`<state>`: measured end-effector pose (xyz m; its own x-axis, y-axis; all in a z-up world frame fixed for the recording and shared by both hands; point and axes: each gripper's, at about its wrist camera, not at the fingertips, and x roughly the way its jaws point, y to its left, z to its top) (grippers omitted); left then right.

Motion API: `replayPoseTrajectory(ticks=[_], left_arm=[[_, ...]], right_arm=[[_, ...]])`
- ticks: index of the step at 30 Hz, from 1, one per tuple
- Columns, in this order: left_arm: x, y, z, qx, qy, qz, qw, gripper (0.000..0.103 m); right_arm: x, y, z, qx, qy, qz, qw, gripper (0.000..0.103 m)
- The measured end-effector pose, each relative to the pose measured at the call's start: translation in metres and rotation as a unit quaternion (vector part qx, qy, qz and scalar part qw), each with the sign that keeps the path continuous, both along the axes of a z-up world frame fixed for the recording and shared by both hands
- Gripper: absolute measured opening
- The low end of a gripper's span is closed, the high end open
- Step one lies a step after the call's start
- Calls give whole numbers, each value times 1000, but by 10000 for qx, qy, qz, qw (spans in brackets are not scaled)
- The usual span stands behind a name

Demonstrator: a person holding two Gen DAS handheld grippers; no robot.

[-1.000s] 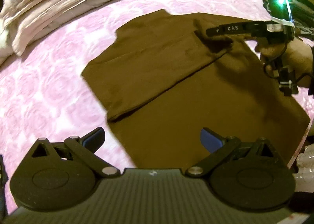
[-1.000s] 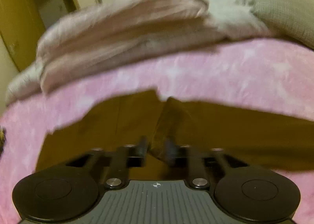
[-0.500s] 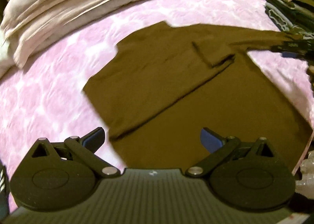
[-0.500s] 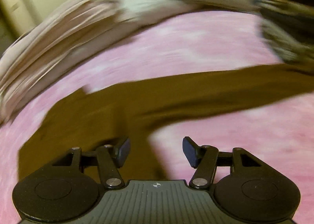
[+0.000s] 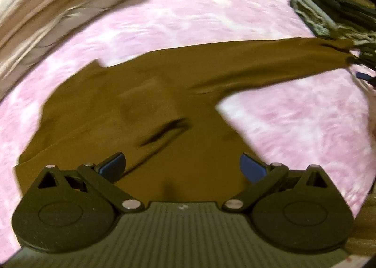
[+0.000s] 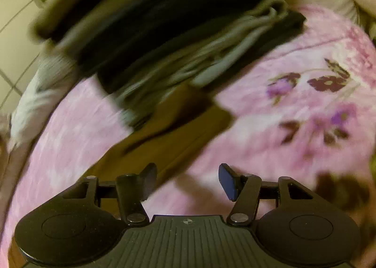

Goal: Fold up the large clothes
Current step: 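Open the right gripper and grasp the other sleeve cuff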

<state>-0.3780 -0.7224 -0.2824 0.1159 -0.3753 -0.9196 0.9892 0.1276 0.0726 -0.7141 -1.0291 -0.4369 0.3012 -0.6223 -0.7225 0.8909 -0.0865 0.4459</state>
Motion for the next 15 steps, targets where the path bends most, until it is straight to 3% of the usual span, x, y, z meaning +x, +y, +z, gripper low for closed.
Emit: replayPoseTrajectory(ticks=[4,5,7,8,9,15], left_arm=[[-28,-22,-3,44,31,-219,9997,102],[-32,-25,-2,49,56,-252,9997,102],[-38,-29,1,44,57,-347,9994,102],[-40,-29,3,26,53,-387,9992,102],[-39,-28,5,-7,50,-424,9991,102],[-11,5,12,-156,114,-244,9995,102]], right_arm=[[-23,-10,-9,-62,-653,-193,9977,55],[-27,-9,-9,-50,-745,-280,9968,50],[-36,-7,-9,40,-931,-433,9947,24],[-40,-7,-9,75,-1026,-435,9937,4],[-40,-8,-7,89,-1033,-347,9940,0],[-14,-11,45,-371,-643,60,9972,0]])
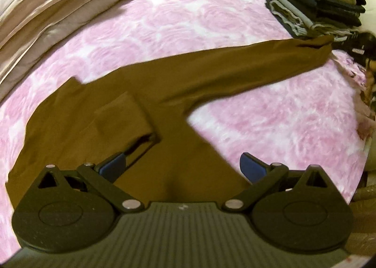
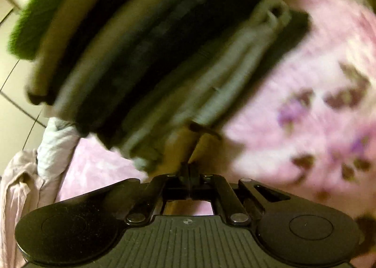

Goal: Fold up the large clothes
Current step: 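Open the right gripper and grasp the other sleeve cuff, then fold the second sleeve across the shirt body and open the right gripper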

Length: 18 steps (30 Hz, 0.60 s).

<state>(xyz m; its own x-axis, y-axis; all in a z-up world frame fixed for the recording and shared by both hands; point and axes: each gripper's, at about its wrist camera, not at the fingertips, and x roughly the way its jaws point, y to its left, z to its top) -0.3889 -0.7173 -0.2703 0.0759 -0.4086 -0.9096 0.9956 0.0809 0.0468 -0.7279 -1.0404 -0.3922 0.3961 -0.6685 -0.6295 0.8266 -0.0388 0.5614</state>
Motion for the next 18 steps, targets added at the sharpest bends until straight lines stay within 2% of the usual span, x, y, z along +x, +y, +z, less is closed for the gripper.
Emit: replayPoseTrajectory(ticks=[2,4,6,8,11,14,16,18], left_arm=[[16,20,2,-46,39,85,9999,102],[36,44,7,-144,67,173,9997,102],[60,72,16,-244,40,302,9992,102],[87,103,26,-375,-20,512,9980,102],[136,156,40,-488,-132,912,9945,102],[189,214,47,-463,-288,1414,9884,102],[218,247,47,-408,-316,1750,9832,102],[244,278,44,-341,-342,2075,9770,102]], right_arm=[[24,14,30,-277,234,173,9992,0],[64,40,62,-702,562,614,9941,0],[116,71,89,-1131,817,1185,9831,0],[179,107,112,-1578,931,1804,9664,0],[285,172,139,-2276,829,2783,9294,0],[389,256,148,-2730,483,3965,8752,0],[454,315,125,-2489,251,4890,8357,0],[498,357,90,-2172,364,5498,8058,0]])
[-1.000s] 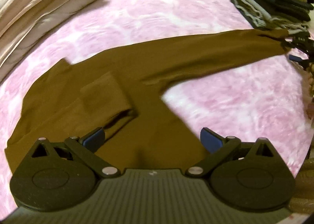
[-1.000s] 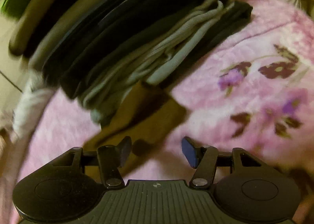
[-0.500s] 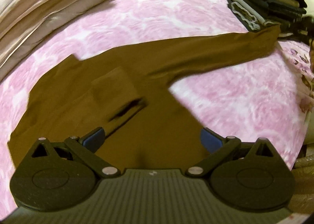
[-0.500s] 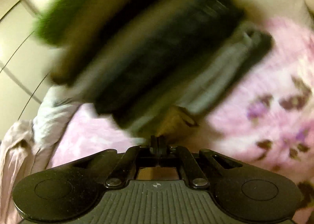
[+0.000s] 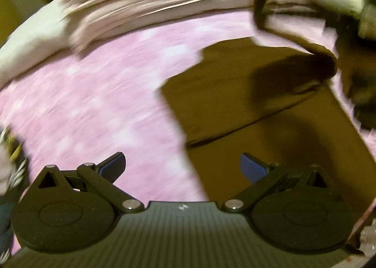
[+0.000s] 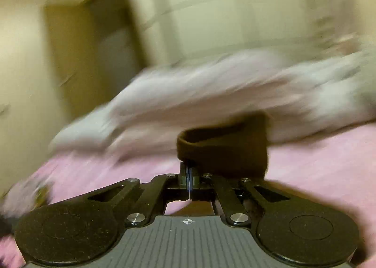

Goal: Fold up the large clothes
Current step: 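Fold the second sleeve across the shirt body and open the right gripper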

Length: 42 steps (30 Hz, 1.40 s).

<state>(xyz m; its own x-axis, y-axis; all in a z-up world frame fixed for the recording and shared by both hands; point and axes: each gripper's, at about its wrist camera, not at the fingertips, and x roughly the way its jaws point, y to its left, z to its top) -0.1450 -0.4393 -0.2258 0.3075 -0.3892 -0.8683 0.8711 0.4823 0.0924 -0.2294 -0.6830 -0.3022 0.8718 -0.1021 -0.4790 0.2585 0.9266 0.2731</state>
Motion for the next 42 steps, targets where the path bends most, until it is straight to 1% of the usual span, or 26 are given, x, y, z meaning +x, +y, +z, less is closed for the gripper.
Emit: replayPoseTrajectory(ticks=[1,3,6,8,10,12,15,17,19,20,21,25,28,33,36,38,39,40,41,42], left_arm=[[11,14,-2,27,8,144,9999,102],[28,39,-6,59,34,340,9994,102],[44,63,-16,119,145,528,9984,102],[51,70,-23,133,263,578,9979,102],[52,72,-26,107,349,559,9978,102],[54,70,-27,42,412,483,9980,102],[56,67,-24,-72,439,389,9982,102],[57,65,-23,-119,449,366,9982,102],[59,65,-22,-141,441,349,9983,102],[60,66,-23,-128,441,342,9984,102],[62,67,-25,-108,444,346,9984,102],[69,77,-29,-61,465,458,9979,102],[73,86,-36,20,500,541,9973,102],[77,91,-40,61,547,619,9966,102],[78,87,-37,21,517,619,9967,102],[79,84,-37,-6,515,626,9967,102],[80,84,-37,-20,514,630,9967,102],[80,83,-37,-31,518,634,9966,102],[80,83,-37,-46,527,643,9965,102],[81,83,-37,-54,535,648,9965,102]], right_arm=[[17,18,-19,138,232,178,9995,0],[36,39,-45,341,534,283,9976,0],[45,59,-68,334,852,412,9950,0],[52,55,-80,309,1013,392,9936,0],[46,57,-81,306,1105,335,9928,0],[49,57,-81,256,1134,314,9927,0],[63,58,-77,237,1097,325,9932,0],[71,63,-68,214,996,360,9941,0],[76,71,-56,151,745,489,9959,0],[79,74,-55,151,681,543,9961,0],[82,77,-58,146,740,555,9956,0],[88,83,-92,207,1374,451,9893,0],[87,89,-108,231,1739,588,9827,0],[92,98,-114,184,1918,864,9774,0],[102,100,-119,112,2208,1075,9693,0],[104,107,-118,-255,2335,1247,9640,0],[102,112,-117,-494,2365,1324,9613,2],[101,119,-116,-823,2374,1375,9581,8],[99,124,-115,-1069,2340,1414,9559,34],[97,130,-115,-1294,2275,1451,9542,62]])
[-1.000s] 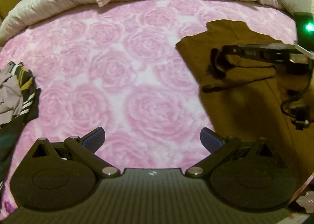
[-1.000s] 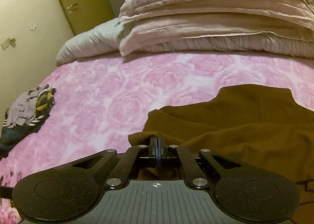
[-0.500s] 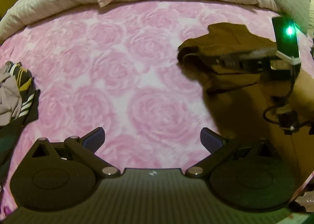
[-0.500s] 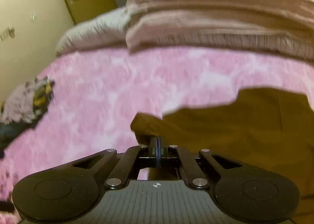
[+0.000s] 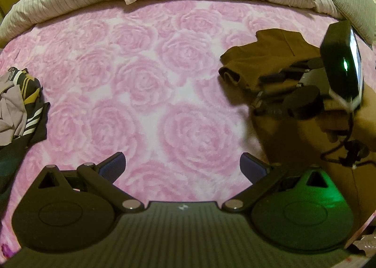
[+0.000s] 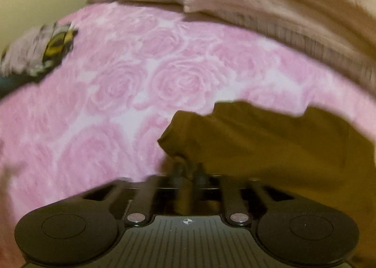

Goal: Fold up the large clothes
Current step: 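Fold the second sleeve across the shirt body and open the right gripper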

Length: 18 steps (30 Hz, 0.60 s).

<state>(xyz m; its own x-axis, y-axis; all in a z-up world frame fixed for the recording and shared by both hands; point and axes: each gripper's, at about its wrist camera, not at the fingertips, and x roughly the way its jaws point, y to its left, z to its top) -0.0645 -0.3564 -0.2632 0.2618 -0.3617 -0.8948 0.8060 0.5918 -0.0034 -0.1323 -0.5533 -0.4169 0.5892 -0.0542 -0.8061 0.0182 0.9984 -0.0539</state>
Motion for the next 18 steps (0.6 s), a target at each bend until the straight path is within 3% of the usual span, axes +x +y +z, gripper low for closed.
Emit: replayPoseTrajectory(ticks=[1,4,7,8,9,11,14,18], left_arm=[[0,0,0,-2,3,7,10000,102],[-1,1,-1,11,1,42,10000,102],[1,8,-4,49,26,127,9999,102],[2,11,-6,80,36,147,9999,102],[2,14,-6,101,32,153,9998,102],[2,20,-7,144,4,144,9998,102],[2,24,-8,170,20,156,9997,102],[0,25,-6,140,15,160,9998,102]], right_arm=[[-1,6,-1,-198,-76,99,9997,68],[5,23,-12,-802,-3,454,9957,68],[10,37,-23,-1420,-81,758,9869,61],[12,38,-25,-1594,-100,727,9845,39],[14,37,-25,-1664,-89,618,9841,4],[16,32,-18,-1328,-171,436,9900,0],[11,33,0,-719,-648,791,9922,0],[14,10,0,-129,-616,76,9980,0]])
